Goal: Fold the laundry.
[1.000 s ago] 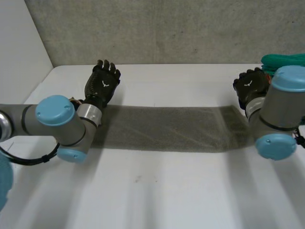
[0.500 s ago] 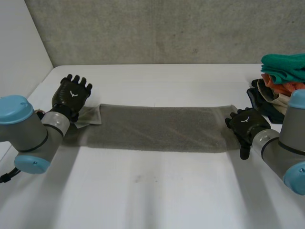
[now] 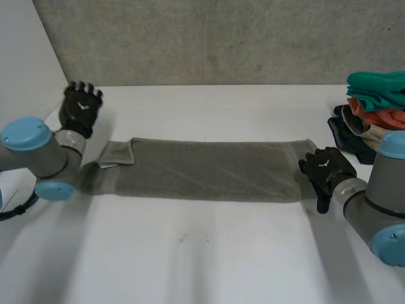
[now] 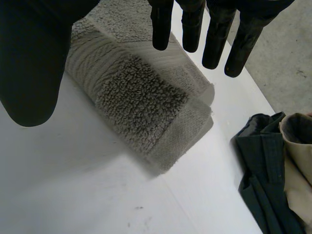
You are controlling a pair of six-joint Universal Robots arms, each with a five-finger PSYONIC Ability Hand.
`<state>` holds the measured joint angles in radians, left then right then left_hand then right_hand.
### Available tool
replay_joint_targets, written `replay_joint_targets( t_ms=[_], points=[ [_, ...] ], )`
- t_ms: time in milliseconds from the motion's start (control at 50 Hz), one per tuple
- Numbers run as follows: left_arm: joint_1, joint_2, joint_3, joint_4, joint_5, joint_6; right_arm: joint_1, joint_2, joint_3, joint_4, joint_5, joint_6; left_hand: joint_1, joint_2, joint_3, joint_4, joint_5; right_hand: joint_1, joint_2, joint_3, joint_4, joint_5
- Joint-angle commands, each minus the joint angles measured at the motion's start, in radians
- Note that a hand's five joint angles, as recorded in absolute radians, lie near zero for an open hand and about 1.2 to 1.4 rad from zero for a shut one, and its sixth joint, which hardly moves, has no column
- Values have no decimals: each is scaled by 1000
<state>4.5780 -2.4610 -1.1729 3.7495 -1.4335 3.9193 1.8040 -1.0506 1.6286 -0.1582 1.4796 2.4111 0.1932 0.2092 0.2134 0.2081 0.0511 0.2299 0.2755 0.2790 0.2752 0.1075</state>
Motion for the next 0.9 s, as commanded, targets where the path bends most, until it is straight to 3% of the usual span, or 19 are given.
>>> replay_joint_targets(
  t_ms=[20, 120, 240, 280, 680, 820, 900],
  points=[
    [6, 25, -9, 10, -24, -64, 3, -3, 16, 0, -1, 0, 50, 34, 30, 35, 17, 157, 112, 108, 112, 105],
    [-17, 99, -119, 1, 42, -90, 0, -3, 22, 0, -4, 0, 32, 16, 12, 17, 0, 184, 138, 135, 139, 132],
    [-42, 166, -238, -59, 208, -169, -9, -5, 23, 0, -4, 0, 41, 25, 21, 26, 8, 184, 138, 135, 139, 132],
    [-42, 171, -243, -79, 214, -172, -9, -5, 23, 0, -5, 0, 44, 28, 24, 29, 11, 184, 138, 135, 139, 132],
    [15, -55, 7, -108, 191, -87, -11, -5, 25, 0, -4, 0, 64, 48, 44, 49, 32, 181, 135, 132, 136, 129],
    [44, -105, 179, -45, 9, -75, -11, -5, 27, -1, -2, 0, 91, 75, 71, 76, 58, 184, 138, 135, 139, 132],
    [22, -50, 132, -19, 1, -92, -11, -5, 31, -1, -5, 0, 82, 66, 62, 67, 50, 213, 168, 164, 168, 161]
  ],
)
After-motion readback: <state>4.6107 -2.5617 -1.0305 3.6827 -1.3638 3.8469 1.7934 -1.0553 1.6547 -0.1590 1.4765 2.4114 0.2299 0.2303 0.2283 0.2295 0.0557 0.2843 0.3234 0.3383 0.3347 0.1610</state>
